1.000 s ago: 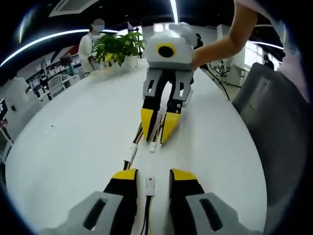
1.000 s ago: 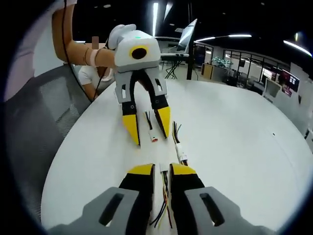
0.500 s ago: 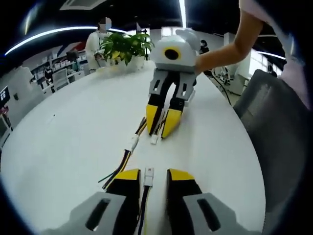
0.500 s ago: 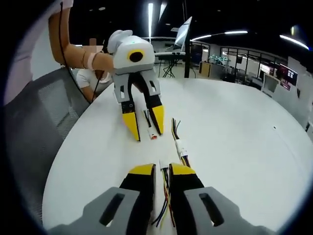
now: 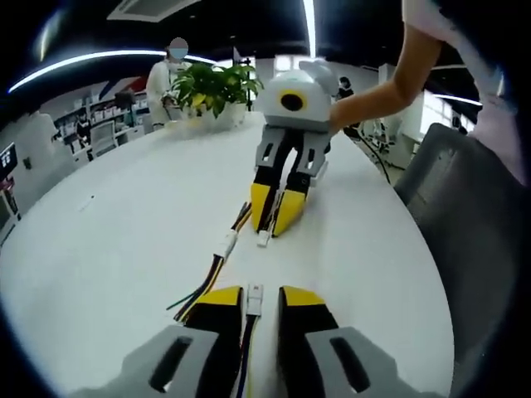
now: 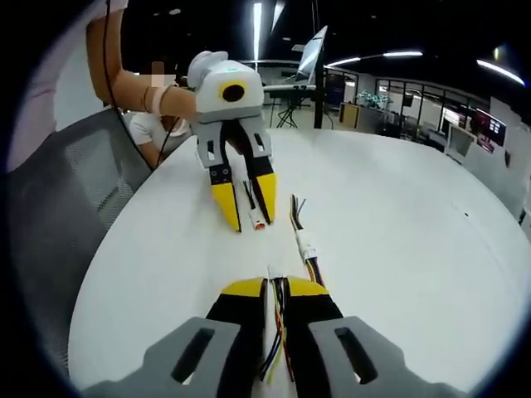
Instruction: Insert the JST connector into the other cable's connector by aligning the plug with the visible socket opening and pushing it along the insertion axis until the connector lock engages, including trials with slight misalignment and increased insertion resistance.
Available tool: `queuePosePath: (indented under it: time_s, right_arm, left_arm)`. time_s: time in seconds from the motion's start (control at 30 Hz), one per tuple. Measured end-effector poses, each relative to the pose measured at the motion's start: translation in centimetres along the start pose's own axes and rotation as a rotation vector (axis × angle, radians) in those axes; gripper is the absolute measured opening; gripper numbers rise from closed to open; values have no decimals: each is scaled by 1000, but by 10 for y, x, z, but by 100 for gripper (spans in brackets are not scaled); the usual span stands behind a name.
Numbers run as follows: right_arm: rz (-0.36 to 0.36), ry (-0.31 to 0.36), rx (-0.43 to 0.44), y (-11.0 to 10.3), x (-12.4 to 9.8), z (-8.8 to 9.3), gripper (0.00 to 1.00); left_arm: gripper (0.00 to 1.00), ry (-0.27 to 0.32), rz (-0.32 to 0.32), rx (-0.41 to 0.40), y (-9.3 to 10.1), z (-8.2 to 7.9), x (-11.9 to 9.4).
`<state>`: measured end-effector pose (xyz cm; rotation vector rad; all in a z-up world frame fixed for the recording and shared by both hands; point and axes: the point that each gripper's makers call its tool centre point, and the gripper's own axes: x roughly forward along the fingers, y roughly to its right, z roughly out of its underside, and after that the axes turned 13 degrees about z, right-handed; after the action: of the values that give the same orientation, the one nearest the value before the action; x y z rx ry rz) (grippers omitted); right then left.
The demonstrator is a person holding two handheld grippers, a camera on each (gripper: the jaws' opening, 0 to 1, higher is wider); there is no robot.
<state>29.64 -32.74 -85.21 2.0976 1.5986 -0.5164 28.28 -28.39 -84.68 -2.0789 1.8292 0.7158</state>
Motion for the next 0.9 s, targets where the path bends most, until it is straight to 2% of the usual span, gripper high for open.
queuePosePath:
  time_s: [0.37, 0.57, 0.7, 0.9]
  right_arm:
    - [6, 8, 3, 1, 0, 0, 4]
    - [5, 11, 6, 1, -1, 0, 4]
    - [5, 9, 9, 0, -1, 0, 4]
    - [8, 7, 6, 1, 0, 0, 4]
  left_arm:
    - [0, 11, 12, 13, 2, -1, 0]
    - [0, 12, 14, 7, 3, -2, -1]
    - [6, -1, 18, 15, 4, -1, -1]
    - [7, -4, 19, 18, 4, -1, -2]
